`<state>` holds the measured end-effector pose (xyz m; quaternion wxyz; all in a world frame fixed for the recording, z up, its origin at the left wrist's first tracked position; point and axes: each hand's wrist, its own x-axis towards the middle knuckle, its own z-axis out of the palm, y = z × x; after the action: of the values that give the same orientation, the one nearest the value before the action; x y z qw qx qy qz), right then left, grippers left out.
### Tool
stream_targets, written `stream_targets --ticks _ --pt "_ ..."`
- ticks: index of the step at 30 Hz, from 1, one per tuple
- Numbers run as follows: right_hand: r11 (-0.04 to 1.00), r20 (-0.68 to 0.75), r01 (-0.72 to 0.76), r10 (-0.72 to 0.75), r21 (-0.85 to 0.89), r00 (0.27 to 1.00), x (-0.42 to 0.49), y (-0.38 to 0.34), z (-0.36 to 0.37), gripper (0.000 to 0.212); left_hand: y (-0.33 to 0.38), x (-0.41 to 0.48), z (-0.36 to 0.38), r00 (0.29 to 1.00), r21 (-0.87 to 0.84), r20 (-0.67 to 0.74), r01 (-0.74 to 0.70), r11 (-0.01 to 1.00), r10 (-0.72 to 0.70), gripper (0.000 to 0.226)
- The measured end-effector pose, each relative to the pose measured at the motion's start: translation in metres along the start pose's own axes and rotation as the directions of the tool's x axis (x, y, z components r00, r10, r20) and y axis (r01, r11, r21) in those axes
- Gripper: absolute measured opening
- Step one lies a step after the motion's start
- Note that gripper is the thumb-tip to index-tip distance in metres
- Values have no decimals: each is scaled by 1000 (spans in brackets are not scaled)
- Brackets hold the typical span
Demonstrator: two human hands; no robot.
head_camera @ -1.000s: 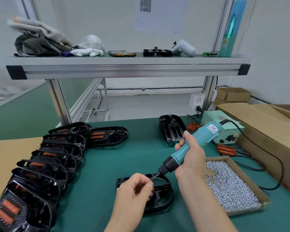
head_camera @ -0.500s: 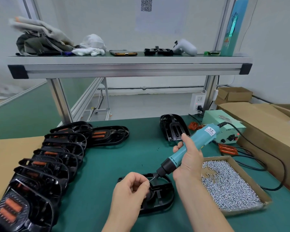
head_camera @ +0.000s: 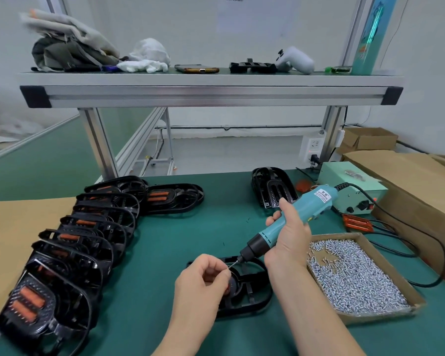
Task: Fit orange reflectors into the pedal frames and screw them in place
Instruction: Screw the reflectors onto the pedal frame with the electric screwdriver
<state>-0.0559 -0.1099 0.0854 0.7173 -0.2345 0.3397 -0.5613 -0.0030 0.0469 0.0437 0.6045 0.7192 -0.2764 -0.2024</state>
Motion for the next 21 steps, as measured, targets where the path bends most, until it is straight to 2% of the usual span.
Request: stream_targets --ticks 6,10,16,21 --pt "998 -24 3 -4 -57 1000 0 11 3 22 -2 -3 2 981 208 -104 -141 968 165 31" --pt "996 -27 14 -16 -92 999 -1 15 4 22 -7 -3 2 953 333 -120 -226 915 279 30" --pt "992 -16 27 -30 -120 999 -2 17 6 23 -12 0 1 925 383 -118 -292 876 361 32" --pt "990 -18 37 -39 -133 999 -3 17 7 24 -11 4 -1 873 427 -100 -395 813 477 31"
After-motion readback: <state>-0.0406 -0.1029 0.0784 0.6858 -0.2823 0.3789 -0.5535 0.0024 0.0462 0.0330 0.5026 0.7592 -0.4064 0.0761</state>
